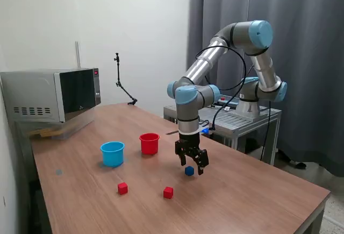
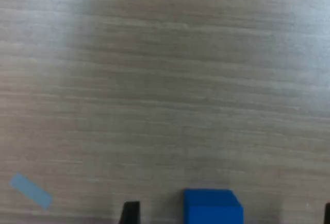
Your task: Place red objects in the red bin, and blue objects in the blue bin.
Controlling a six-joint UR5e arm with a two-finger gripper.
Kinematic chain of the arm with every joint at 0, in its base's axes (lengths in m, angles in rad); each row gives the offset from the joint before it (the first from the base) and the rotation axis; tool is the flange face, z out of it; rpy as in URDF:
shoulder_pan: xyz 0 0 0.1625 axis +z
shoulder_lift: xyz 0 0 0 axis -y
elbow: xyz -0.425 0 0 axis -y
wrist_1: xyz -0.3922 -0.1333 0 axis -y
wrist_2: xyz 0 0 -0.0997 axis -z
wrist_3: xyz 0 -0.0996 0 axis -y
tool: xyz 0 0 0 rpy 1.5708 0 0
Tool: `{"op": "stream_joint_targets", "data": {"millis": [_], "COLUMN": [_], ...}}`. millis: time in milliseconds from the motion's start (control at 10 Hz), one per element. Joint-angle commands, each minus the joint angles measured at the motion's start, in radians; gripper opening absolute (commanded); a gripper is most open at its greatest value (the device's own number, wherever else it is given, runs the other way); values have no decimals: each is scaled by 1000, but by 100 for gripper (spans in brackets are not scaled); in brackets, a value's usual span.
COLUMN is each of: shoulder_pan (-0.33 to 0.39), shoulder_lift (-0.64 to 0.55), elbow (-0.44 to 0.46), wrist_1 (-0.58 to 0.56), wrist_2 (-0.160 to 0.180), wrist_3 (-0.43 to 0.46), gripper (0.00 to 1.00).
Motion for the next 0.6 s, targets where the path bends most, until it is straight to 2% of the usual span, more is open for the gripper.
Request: {"op": "stream_joint_targets", "data": {"millis": [0, 100, 500], "shoulder_pan": [-2, -2, -4], "shoulder_lift": [1, 1, 1], "elbow": [0, 2, 0], "wrist_1": [0, 0, 0], "wrist_2": [1, 1, -2], "wrist_3": [0, 0, 2], "gripper": [100, 0, 0]}}
